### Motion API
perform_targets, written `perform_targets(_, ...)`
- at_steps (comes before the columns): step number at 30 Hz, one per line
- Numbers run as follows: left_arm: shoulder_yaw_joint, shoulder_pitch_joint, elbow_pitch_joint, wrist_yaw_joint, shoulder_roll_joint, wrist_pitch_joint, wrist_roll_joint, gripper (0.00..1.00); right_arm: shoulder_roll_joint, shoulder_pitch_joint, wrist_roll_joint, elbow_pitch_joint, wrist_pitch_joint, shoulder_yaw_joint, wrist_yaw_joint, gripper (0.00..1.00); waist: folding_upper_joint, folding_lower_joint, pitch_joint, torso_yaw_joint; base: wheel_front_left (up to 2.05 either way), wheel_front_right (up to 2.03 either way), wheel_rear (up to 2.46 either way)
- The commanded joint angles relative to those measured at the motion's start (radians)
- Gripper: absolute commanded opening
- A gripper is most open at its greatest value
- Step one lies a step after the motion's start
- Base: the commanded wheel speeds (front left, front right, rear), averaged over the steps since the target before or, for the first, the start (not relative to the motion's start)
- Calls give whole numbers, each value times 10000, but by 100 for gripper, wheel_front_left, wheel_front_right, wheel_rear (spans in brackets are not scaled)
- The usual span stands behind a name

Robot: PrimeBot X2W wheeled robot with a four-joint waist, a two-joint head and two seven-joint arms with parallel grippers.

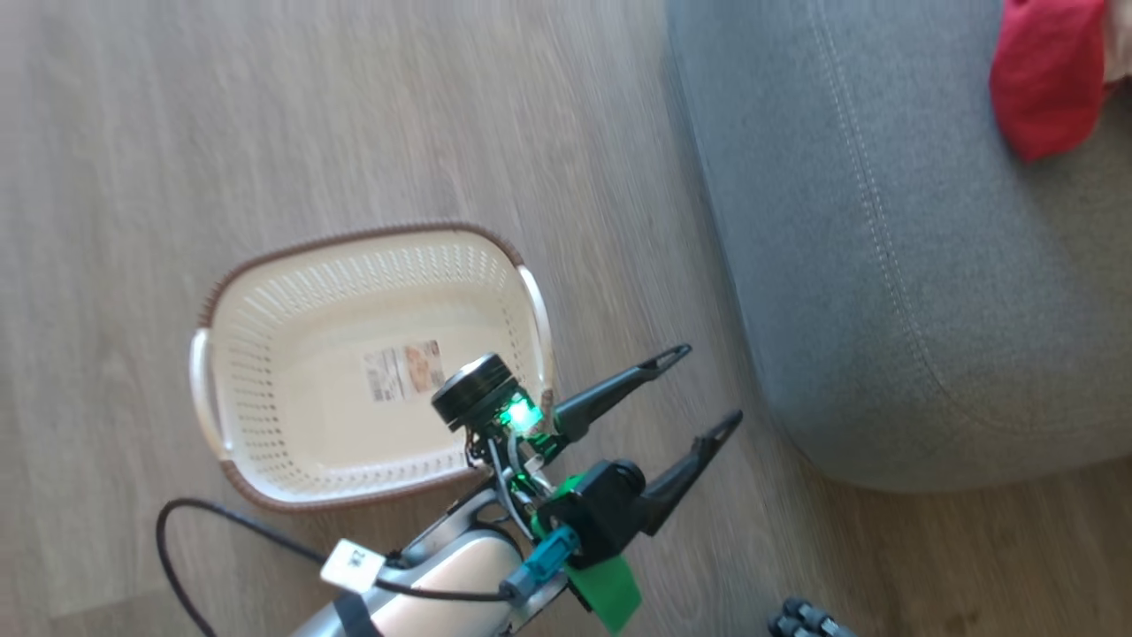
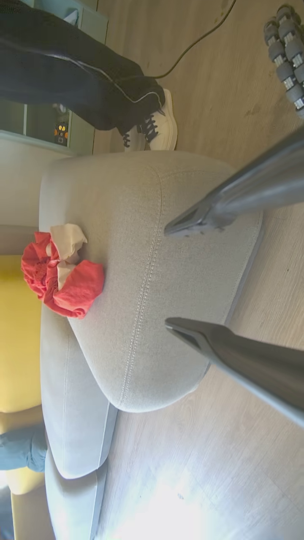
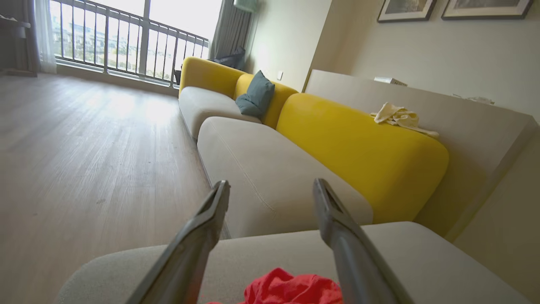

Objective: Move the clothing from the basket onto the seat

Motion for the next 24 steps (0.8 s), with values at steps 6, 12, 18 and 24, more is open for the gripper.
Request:
perform_targets(6,1489,631,-600,215,-310,-23,-47,100,-161,971,1291,-2215,-19,657,-4,100,-1,1,-1436,834,0,0,0)
perform_targets(12,2591,1150,-711,296,-339,-23,-59,100,64,2211,1938,-3976,-19,1492,-4,100,-1,1,-2237,1312,0,0,0)
perform_targets(18,3558,1697,-752,404,-440,-23,-99,100,408,3477,2298,-5237,-19,1820,-4,100,-1,1,-2860,1734,0,0,0)
perform_targets(24,4828,2462,-812,675,-769,-23,-242,100,719,5059,2595,-6343,-19,2649,-4,100,-1,1,-3476,2230,0,0,0)
